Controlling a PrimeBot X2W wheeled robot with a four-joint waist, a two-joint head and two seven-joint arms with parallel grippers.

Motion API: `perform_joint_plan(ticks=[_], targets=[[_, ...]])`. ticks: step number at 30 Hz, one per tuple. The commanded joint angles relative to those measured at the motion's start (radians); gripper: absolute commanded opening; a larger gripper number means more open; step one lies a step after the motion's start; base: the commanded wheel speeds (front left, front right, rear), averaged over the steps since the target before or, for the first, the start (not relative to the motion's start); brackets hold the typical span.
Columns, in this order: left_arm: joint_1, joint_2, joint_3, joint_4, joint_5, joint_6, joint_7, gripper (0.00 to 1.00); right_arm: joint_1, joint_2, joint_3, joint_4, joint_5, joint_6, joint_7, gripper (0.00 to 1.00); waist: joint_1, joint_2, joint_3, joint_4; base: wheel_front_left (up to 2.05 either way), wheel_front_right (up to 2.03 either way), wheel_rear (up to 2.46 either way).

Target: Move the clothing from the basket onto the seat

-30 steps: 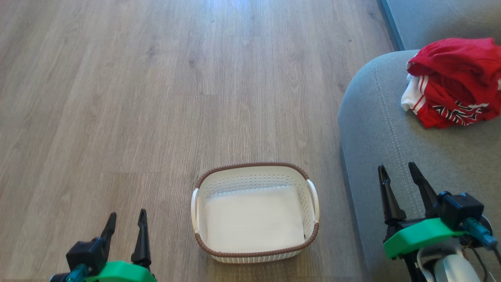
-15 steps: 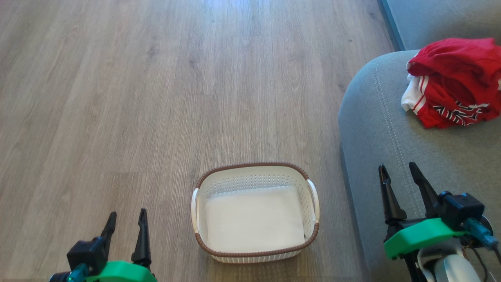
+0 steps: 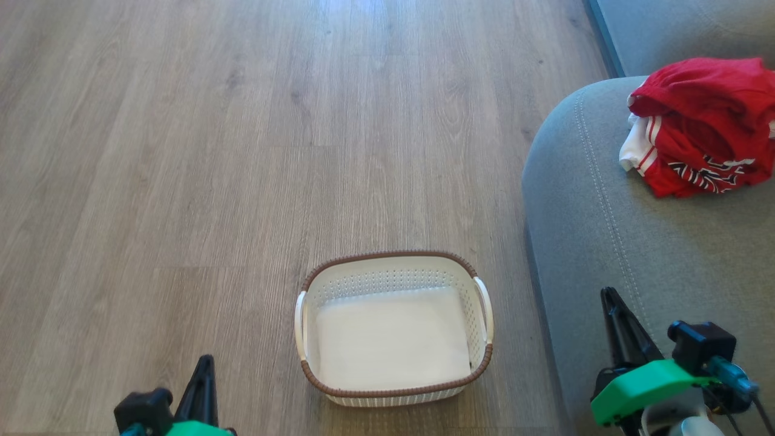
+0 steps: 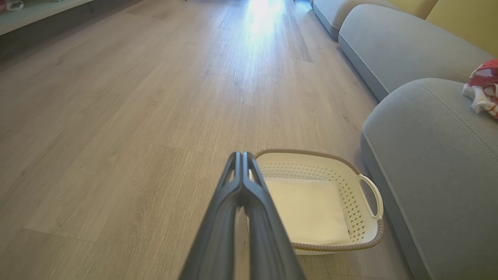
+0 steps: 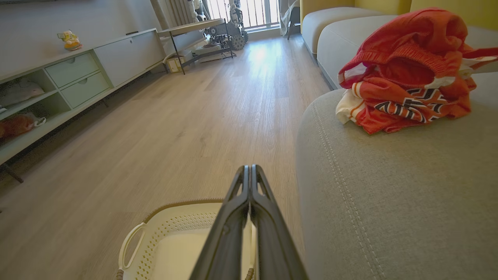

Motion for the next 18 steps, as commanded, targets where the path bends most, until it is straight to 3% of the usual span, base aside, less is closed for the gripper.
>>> perform_joint_plan(ticks=[1, 18], targets=[[-0.029, 0.005, 0.010, -0.034, -0.024, -0.005, 0.004, 0.00, -0.037, 0.000, -0.006, -0.032, 0.029, 0.000, 0.007, 0.00, 0.0000, 0.0007, 0.000, -0.001, 0.00, 0.00, 0.00], [-0.065, -0.009, 0.051, -0.038, -0.205, -0.028, 0.055, 0.00, -0.062, 0.000, -0.018, -0.018, 0.233, 0.000, 0.048, 0.00, 0.0000, -0.0002, 0.005, -0.008, 0.00, 0.00, 0.00]])
